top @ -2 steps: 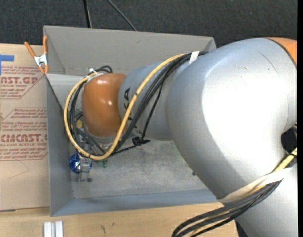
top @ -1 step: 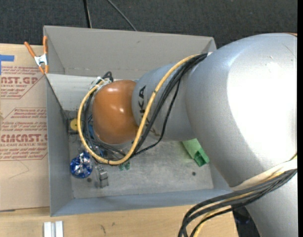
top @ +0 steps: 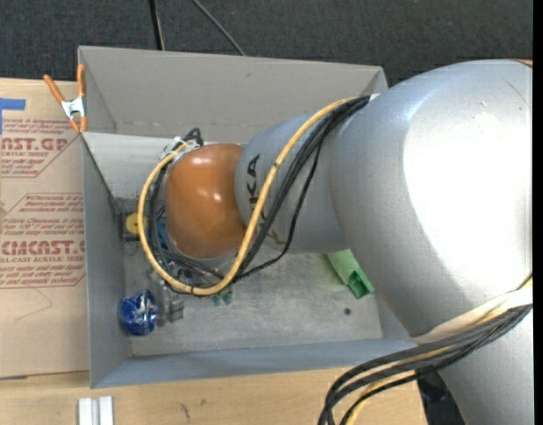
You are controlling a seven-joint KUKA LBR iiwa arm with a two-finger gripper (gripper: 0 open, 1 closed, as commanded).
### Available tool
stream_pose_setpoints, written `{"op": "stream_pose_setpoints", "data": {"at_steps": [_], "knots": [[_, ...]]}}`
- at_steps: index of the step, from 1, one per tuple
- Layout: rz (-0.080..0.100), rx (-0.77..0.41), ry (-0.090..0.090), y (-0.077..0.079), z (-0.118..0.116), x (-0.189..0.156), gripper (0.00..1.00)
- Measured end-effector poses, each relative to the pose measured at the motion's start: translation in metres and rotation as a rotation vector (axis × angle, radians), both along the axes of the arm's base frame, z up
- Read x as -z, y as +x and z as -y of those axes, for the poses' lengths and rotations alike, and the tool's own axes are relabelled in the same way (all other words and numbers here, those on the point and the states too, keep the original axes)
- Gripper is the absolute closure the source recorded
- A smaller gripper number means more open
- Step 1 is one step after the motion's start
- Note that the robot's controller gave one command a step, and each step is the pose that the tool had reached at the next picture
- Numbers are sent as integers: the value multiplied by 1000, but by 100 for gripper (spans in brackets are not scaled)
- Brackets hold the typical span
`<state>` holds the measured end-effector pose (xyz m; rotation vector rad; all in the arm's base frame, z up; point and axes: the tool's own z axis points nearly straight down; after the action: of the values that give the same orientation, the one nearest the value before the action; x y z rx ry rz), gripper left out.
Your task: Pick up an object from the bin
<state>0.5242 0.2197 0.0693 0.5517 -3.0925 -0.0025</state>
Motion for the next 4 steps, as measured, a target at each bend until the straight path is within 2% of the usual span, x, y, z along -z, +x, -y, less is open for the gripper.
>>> {"op": "stream_pose_setpoints", "data": {"at_steps": [1,2,3,4], "knots": [[0,0,0,0,0,0,0],[-1,69,1,-29,-31,-14,0],[0,72,-3,-28,-27,-14,100],[10,45,3,-34,-19,-185,100]]}}
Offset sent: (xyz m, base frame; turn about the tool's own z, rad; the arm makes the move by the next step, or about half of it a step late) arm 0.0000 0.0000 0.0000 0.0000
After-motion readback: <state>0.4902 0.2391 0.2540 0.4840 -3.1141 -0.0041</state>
